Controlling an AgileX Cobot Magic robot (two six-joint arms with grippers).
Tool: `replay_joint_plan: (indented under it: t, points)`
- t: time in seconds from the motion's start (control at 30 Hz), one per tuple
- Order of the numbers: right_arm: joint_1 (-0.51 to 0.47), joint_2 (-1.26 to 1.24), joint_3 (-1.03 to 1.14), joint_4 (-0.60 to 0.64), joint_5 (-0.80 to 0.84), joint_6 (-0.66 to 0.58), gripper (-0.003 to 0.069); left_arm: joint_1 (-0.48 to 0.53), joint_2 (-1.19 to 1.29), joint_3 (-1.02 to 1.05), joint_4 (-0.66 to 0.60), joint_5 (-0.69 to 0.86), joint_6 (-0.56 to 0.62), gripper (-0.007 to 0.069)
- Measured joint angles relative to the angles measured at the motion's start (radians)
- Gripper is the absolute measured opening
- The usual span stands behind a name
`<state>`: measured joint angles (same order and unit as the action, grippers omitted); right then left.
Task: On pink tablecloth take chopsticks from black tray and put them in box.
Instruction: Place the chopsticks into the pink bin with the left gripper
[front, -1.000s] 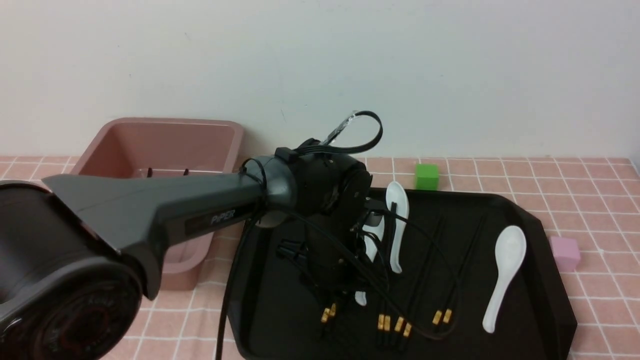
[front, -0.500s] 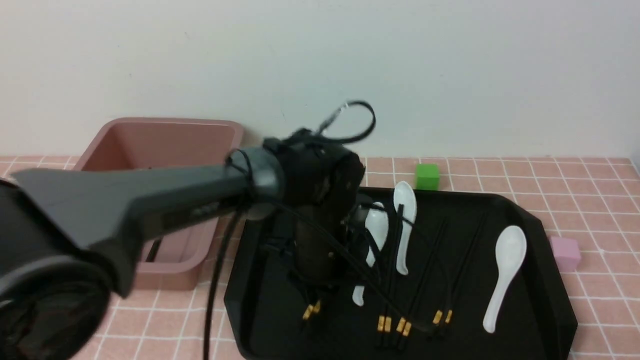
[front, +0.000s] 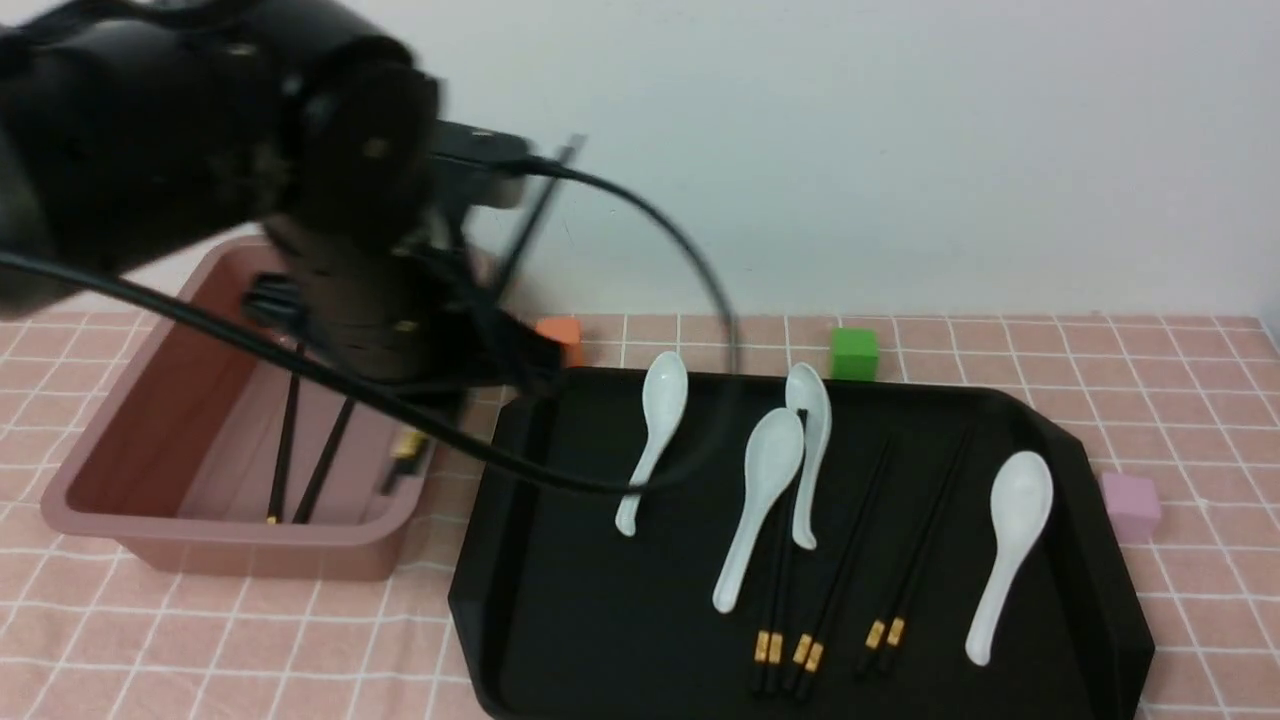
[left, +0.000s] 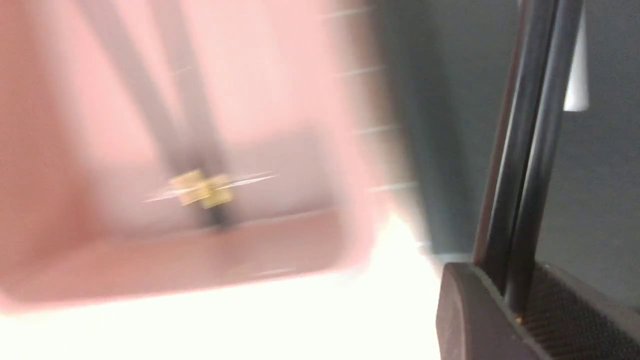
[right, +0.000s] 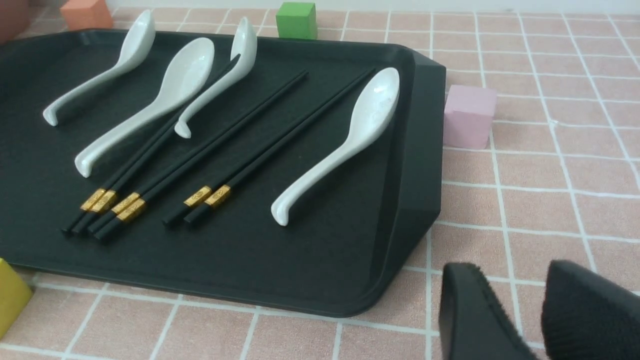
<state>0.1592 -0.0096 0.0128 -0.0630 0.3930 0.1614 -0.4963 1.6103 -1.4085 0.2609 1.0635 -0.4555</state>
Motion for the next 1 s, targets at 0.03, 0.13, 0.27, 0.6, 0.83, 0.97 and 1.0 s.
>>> replay_joint_plan:
  t: [0.03,0.13,0.27,0.6,0.83,0.97,1.0]
  points:
    - [0.0,0.0,0.0,0.0,0.0,0.0,0.024,0.04,0.003,0.015,0.004,0.001,-0.001,0.0124]
    - [0.0,0.0,0.0,0.0,0.0,0.0,0.024,0.119,0.02,0.044,0.011,-0.005,-0.002,0.0124]
    - [0.0,0.0,0.0,0.0,0.0,0.0,0.024,0.216,0.063,0.06,0.013,-0.04,0.024,0.0124]
    - [0.0,0.0,0.0,0.0,0.0,0.0,0.024,0.288,0.151,0.062,0.019,-0.177,0.039,0.0127]
    - [0.0,0.0,0.0,0.0,0.0,0.0,0.024,0.288,0.162,0.062,0.055,-0.228,0.039,0.028]
    - [0.0,0.0,0.0,0.0,0.0,0.0,0.024,0.287,0.158,0.062,0.059,-0.205,0.039,0.0384]
    - [0.0,0.0,0.0,0.0,0.0,0.0,0.024,0.287,0.152,0.062,0.057,-0.194,0.039,0.0399]
